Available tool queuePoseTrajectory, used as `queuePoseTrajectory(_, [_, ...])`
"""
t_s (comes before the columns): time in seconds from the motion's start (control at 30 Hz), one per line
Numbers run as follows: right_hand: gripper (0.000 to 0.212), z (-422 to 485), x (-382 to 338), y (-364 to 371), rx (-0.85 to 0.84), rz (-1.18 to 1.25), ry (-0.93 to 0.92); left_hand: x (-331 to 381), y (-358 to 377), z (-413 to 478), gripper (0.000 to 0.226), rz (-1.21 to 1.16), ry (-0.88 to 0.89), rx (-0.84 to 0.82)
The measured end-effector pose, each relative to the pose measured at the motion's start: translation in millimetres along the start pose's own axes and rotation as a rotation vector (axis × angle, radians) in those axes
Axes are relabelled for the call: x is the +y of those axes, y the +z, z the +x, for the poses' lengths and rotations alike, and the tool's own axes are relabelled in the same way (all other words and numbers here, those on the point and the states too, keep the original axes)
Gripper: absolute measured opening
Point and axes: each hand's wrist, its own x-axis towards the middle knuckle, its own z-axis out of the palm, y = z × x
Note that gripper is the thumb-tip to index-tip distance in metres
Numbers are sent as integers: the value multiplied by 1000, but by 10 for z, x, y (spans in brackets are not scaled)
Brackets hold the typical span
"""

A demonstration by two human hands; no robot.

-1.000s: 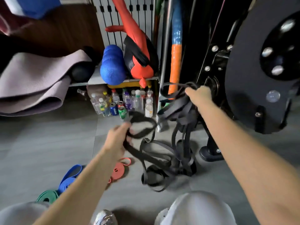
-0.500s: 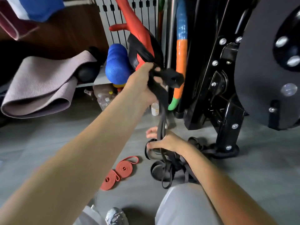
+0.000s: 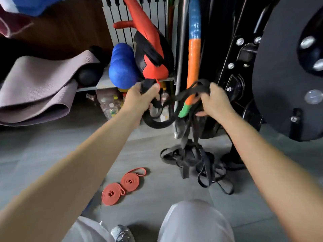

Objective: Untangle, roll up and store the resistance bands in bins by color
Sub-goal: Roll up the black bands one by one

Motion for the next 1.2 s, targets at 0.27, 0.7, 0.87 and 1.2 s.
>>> queuePoseTrajectory(0.27, [12, -17, -530, 110, 62, 9, -152, -505, 802, -81, 76, 429, 79, -233])
queuePoseTrajectory(0.7, [116, 80, 1610, 957, -764, -878, 82, -991, 291, 449, 17, 116, -30, -74])
queuePoseTrajectory(0.87, [68, 223, 1876, 1540, -983, -855, -153, -1182, 13, 473, 7, 212, -61, -187])
queuePoseTrajectory(1.2, [18, 287, 1541, 1194, -958, -979, -175, -1490, -98, 398, 25, 341, -148, -212])
